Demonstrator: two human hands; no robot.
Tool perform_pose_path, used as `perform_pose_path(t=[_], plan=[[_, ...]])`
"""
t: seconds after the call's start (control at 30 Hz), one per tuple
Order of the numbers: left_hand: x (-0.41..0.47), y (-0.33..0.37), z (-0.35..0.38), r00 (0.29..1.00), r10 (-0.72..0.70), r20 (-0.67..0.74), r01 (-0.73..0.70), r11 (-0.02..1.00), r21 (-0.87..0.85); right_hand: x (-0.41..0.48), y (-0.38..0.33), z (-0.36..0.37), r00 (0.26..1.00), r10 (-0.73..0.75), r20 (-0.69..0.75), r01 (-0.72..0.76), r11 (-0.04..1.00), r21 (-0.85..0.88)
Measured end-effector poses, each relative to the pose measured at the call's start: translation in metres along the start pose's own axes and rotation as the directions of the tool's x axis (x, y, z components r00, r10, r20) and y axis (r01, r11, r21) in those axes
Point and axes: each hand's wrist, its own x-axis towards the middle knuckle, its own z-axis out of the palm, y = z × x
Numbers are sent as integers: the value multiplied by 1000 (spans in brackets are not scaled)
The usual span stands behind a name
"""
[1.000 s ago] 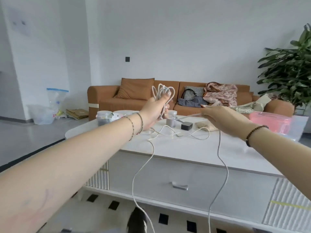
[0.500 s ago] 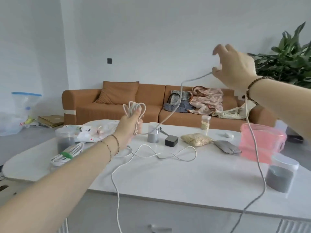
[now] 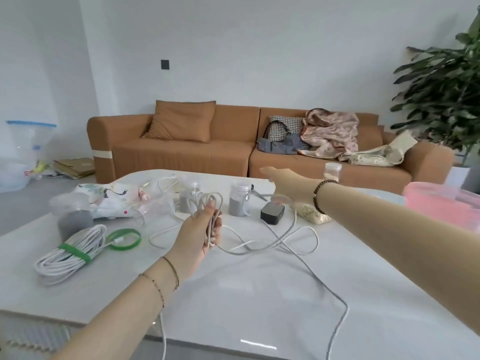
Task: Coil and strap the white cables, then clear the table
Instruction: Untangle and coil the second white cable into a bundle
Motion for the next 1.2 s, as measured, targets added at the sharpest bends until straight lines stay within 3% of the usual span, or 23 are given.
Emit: perform_pose_path(t=[0.13,0.23,0.33,0.43,0.53,0.7,0.83,0.93,1.03,1.1,1.2], plan=[[2,-15,-6,1000,-16,8,16,999,49,-39,-18,14,989,-5,-146,-22,983,-181],[0,-27,-11,999,-26,19,25,998,60,-95,-39,20,939,-278,-202,192,912,-361],[0,-30,-13,998,-2,64,-5,995,96,-152,-50,32,886,-462,45,455,846,-278],[-1,-33,-12,997,16,73,-24,993,120,-188,-37,49,831,-435,347,514,839,-179],[-1,-35,-12,997,39,62,-47,989,138,-206,-15,57,790,-370,489,511,837,-194],[0,-35,-10,998,49,37,-54,989,140,-221,17,70,743,-401,536,621,713,-327],[-4,-36,-8,997,78,26,-81,983,164,-231,28,81,732,-490,473,665,663,-343],[-7,-36,-4,996,90,-12,-87,980,177,-230,24,72,782,-501,370,584,797,-155],[-4,-33,-1,996,69,-51,-60,985,162,-214,21,53,887,-401,230,420,906,-39],[-2,-28,2,997,58,-50,-50,988,146,-193,20,43,976,-194,103,207,968,-143],[-1,-11,13,997,59,-52,-55,995,81,-140,32,23,992,118,41,-110,981,-159]])
